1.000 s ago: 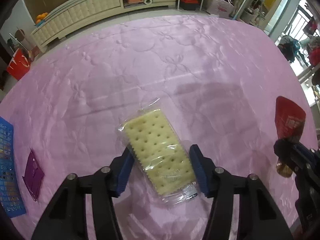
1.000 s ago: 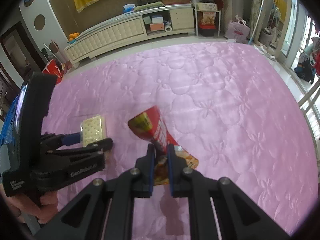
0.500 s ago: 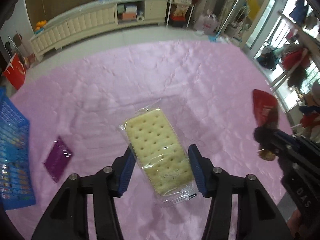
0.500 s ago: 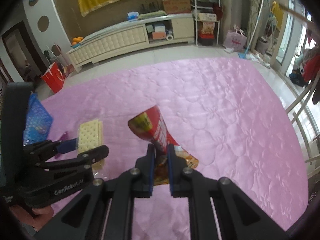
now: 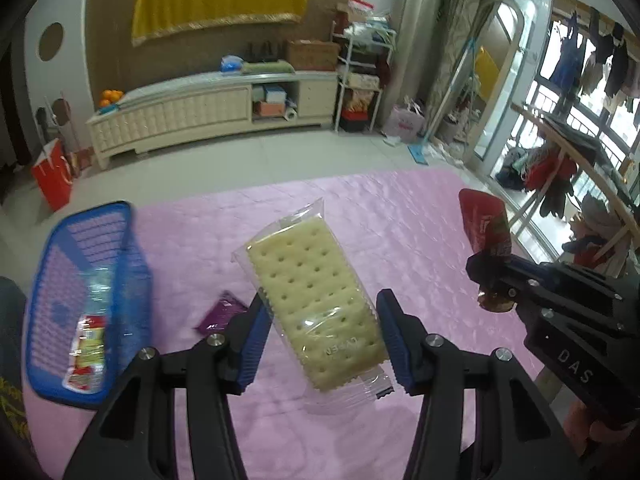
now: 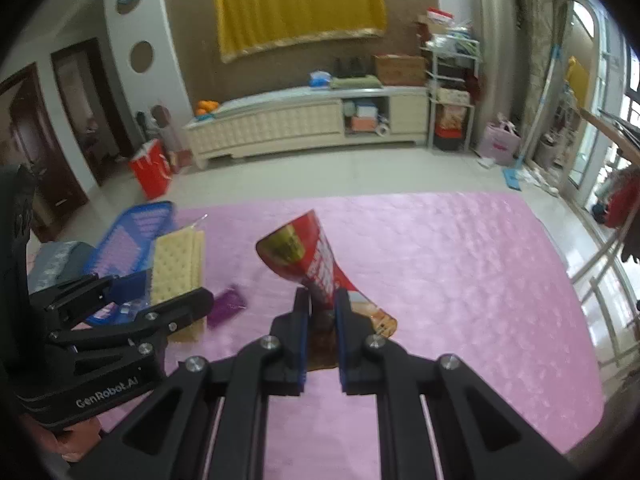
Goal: Organize snacks
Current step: 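Carry the cracker pack and red pack toward the blue basket, then lower the cracker pack into the basket and open the left tool, then lower the red pack into the basket and open the right tool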
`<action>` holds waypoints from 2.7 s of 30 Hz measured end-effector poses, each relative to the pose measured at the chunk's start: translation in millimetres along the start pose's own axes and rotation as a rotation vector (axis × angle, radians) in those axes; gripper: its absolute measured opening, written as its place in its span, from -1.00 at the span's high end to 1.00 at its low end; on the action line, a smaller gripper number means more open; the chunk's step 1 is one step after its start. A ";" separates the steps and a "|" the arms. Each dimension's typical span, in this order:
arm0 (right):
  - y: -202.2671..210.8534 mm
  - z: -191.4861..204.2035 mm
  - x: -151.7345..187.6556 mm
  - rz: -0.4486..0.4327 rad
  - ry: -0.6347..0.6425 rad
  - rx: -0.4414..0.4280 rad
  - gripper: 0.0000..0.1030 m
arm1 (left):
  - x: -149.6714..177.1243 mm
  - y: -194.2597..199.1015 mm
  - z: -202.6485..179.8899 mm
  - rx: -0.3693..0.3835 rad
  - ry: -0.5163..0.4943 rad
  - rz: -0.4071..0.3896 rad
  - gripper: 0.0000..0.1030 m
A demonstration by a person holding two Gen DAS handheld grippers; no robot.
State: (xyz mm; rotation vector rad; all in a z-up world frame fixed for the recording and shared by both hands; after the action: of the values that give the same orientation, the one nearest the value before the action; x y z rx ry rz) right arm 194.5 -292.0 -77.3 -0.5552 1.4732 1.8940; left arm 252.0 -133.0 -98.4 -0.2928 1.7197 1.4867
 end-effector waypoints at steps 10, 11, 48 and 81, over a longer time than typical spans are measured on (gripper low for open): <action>11.6 107.2 19.9 -0.024 0.110 -0.143 0.72 | 42.0 92.1 77.4 -0.048 0.064 -0.083 0.02; 8.9 118.1 22.2 -0.019 0.123 -0.158 0.72 | 46.3 97.7 85.5 -0.054 0.075 -0.087 0.02; -71.8 210.9 67.7 0.132 0.223 -0.201 0.71 | 100.7 55.9 220.8 -0.056 0.158 0.047 -0.21; -148.6 303.0 122.4 0.332 0.445 -0.233 0.56 | 170.6 88.7 268.7 -0.235 0.202 0.067 -0.25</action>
State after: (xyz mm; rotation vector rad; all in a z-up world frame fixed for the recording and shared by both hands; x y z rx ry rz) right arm 238.0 49.6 -178.7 -0.9372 1.7141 2.3275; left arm 201.1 190.3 -144.5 -0.5291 1.7250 1.7622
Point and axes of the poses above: each gripper's, at about its wrist camera, not at the fingertips, and y roughly against the way its jaws point, z to its left, x to its underside, the point moved 5 cm from there along -y, roughly the way its jaws point, and after that the axes turned 14 degrees about -y, right-handed, at the moved point
